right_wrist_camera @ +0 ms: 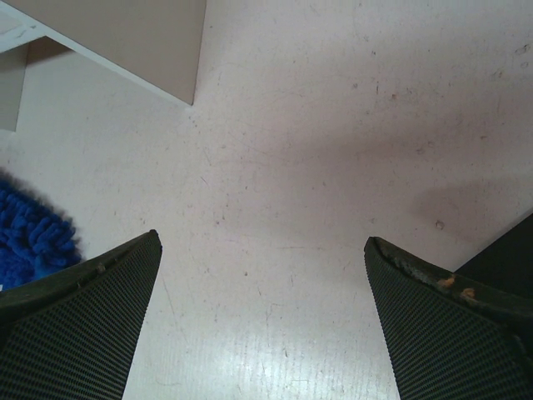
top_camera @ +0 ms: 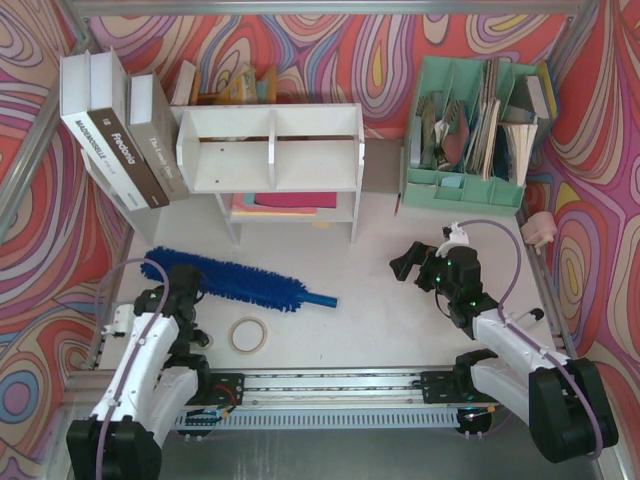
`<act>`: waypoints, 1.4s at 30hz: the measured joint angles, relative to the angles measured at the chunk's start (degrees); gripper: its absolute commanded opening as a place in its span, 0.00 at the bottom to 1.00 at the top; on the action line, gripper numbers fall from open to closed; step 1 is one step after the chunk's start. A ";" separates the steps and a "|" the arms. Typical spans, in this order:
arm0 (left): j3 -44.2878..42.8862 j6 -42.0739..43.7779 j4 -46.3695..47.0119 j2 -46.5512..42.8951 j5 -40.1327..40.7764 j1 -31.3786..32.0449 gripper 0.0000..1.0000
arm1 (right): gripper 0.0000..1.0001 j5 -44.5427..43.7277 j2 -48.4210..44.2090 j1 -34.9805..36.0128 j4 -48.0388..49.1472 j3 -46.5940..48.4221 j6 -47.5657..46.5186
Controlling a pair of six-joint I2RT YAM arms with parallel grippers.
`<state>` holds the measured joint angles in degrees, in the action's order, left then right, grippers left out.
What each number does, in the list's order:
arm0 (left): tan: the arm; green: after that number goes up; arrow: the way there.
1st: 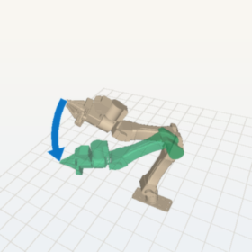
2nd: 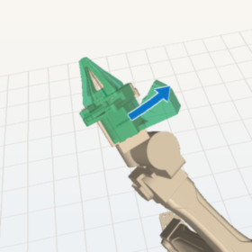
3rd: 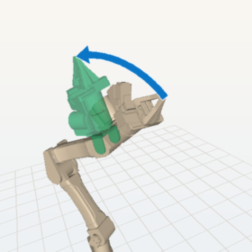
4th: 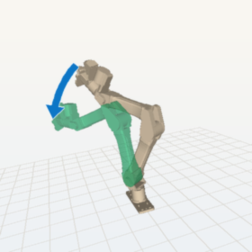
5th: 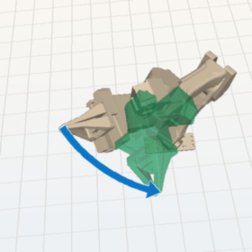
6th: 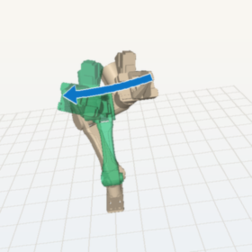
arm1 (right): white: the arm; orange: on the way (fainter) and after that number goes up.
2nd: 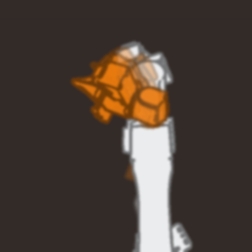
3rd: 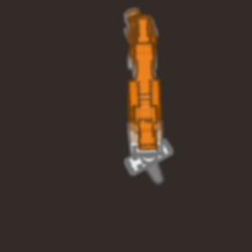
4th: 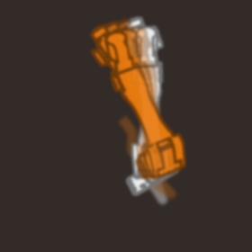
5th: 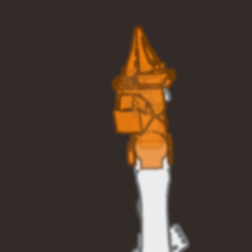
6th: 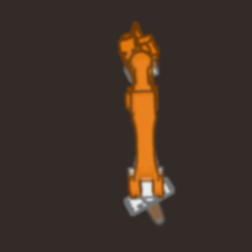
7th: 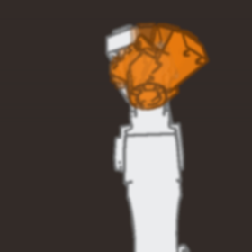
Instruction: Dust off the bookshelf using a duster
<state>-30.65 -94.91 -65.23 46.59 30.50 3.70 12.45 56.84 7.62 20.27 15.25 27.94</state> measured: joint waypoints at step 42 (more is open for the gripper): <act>-10.56 37.35 6.93 -27.15 -8.26 -0.11 0.98 | 0.86 -11.52 41.77 47.67 -6.54 43.41 -32.96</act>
<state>-41.21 -57.56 -58.30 19.44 22.24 3.60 0.93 98.61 55.29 13.74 58.65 -5.02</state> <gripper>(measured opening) 0.983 0.879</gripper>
